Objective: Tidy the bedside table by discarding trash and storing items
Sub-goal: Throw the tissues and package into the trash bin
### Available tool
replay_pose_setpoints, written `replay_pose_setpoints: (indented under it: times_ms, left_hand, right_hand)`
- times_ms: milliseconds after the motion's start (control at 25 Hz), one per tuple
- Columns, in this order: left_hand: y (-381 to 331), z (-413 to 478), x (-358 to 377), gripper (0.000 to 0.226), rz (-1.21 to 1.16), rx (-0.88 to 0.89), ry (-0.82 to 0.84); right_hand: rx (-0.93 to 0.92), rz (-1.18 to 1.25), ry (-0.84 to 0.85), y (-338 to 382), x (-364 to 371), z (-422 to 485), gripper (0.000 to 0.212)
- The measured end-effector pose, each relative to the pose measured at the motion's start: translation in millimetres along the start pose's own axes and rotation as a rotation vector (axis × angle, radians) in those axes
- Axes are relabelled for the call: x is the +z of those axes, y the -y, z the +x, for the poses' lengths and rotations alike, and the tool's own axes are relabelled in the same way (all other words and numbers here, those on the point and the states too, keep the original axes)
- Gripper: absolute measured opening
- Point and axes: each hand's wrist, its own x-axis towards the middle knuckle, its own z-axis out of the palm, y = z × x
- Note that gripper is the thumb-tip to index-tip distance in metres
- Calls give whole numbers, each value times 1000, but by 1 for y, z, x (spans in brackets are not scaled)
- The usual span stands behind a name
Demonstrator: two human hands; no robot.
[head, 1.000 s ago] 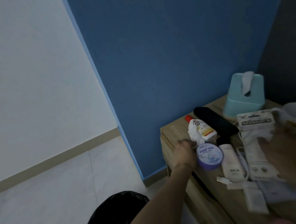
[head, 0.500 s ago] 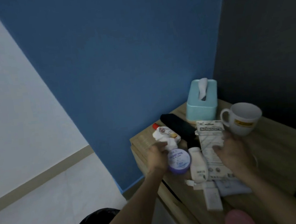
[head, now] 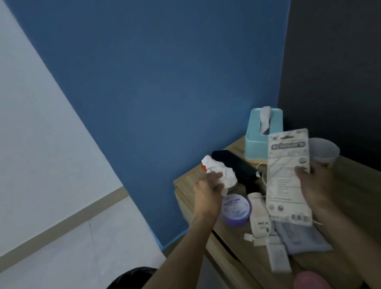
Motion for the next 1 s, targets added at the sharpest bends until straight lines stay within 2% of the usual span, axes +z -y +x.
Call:
replay_pose_setpoints:
  times_ms: [80, 160, 240, 360, 480, 560, 640, 1000]
  left_hand:
    - [4, -7, -18, 33, -26, -9, -54]
    - [11, -19, -36, 32, -30, -29, -80]
    - [21, -26, -53, 32, -53, -70, -93]
    - [37, -34, -69, 34, -88, -140, -90]
    - [42, -50, -51, 37, -122, -268, 59]
    - [41, -58, -29, 38, -135, -257, 135]
    - [40, -57, -21, 37, -118, -229, 154]
    - [64, -55, -86, 35, -36, -235, -36]
  right_hand:
    - [-72, 31, -51, 21, 3, -12, 25]
    - [-161, 32, -14, 41, 17, -29, 22]
    - [-280, -66, 0, 56, 33, -46, 24]
    - [-432, -206, -87, 69, 47, -65, 28]
    - [-344, -153, -108, 66, 46, -64, 31]
    - [-234, -73, -73, 59, 45, -57, 31]
    - [-175, -60, 33, 56, 51, -58, 29]
    - [-175, -133, 365, 43, 108, -94, 24]
